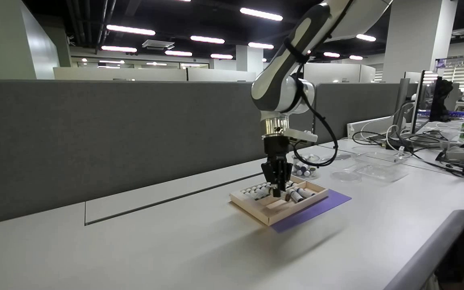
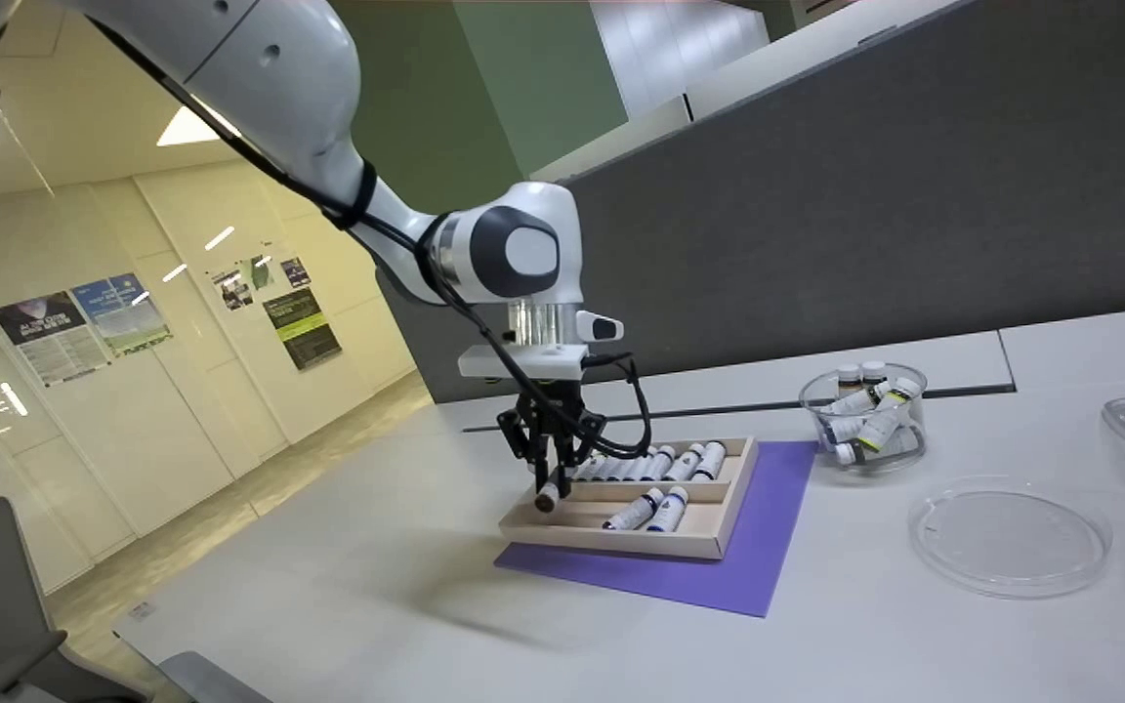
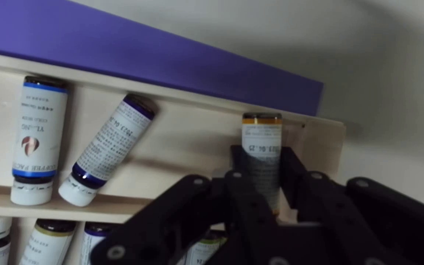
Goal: Pick up the bottle from the table and put it in the lower compartment of the tray
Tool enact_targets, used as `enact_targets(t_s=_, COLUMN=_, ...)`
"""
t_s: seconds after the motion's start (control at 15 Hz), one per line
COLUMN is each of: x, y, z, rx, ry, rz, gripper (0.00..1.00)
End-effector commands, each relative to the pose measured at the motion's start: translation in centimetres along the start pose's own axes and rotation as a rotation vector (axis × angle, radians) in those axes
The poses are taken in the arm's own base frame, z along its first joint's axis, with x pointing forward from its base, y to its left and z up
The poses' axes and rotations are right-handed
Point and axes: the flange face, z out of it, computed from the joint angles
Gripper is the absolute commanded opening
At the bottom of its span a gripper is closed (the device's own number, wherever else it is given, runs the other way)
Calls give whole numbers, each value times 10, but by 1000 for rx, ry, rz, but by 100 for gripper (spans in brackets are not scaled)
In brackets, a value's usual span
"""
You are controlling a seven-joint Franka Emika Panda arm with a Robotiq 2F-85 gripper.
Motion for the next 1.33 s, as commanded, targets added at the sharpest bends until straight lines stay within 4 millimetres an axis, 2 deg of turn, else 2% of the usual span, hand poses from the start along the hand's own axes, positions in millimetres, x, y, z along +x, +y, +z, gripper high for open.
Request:
enact_targets(t_s=0.0, x=2, y=5, z=-14, rx=12, ry=59, rz=27, gripper=5)
enact_targets(t_s=0.47, x=3, y=15, z=-4, rx=-6, ry=102, rz=34, gripper=5)
enact_targets(t_s=1.27, x=-7, y=15, z=18, rx=3, ry=46, rz=38, gripper=5)
